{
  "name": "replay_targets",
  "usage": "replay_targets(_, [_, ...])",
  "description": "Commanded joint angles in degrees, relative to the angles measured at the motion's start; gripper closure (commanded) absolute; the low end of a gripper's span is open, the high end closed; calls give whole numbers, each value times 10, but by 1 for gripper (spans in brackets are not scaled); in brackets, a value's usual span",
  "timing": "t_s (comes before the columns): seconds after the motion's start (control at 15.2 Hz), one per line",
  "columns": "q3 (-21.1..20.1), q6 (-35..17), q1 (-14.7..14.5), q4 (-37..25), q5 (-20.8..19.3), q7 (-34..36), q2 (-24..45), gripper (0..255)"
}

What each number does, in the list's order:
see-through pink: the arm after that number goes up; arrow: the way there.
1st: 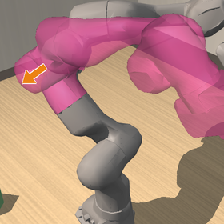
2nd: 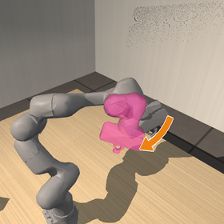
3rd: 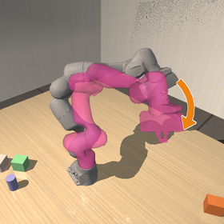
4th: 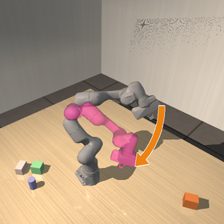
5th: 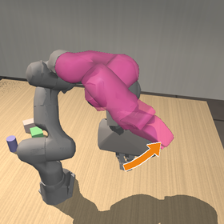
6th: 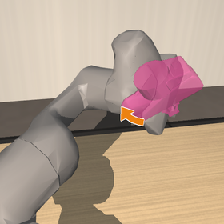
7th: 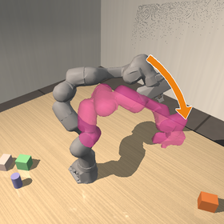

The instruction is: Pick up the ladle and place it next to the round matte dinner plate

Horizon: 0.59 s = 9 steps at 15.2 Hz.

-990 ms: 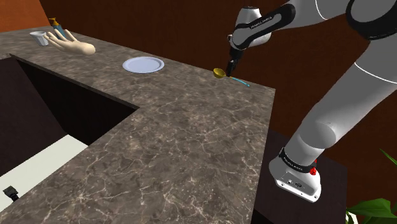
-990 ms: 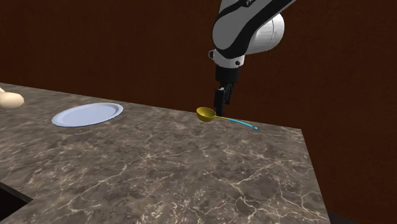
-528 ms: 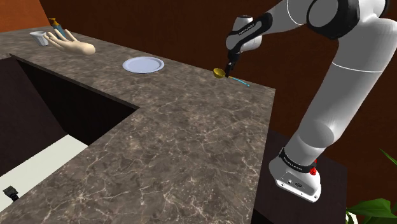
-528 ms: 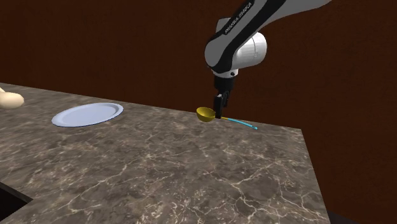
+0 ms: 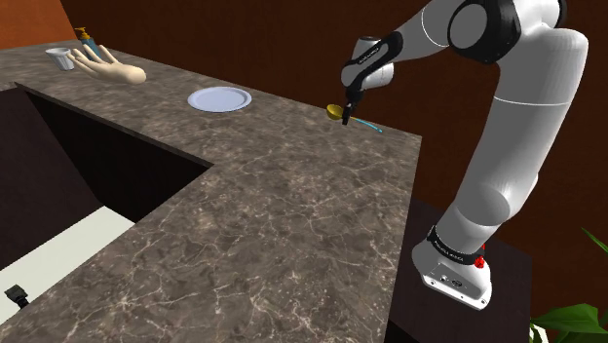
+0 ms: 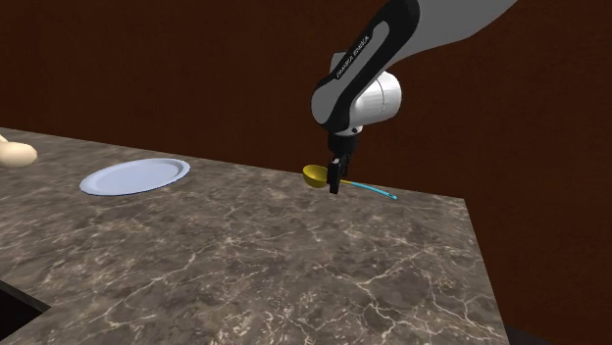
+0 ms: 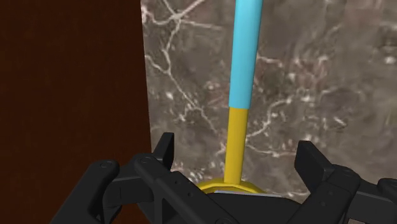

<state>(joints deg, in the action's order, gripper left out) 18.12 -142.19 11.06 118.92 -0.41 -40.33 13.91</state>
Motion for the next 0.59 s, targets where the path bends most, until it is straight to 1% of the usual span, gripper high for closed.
replay_targets(0.0, [-1,-4,1,-2,3,-2,6,0])
replay_targets(0.4, [-1,-4,1,-2,3,-2,6,0])
replay_targets(0.46, [-1,-4,1,-2,3,-2,6,255])
replay_targets(0.53, [-1,-4,1,-2,3,-2,6,255])
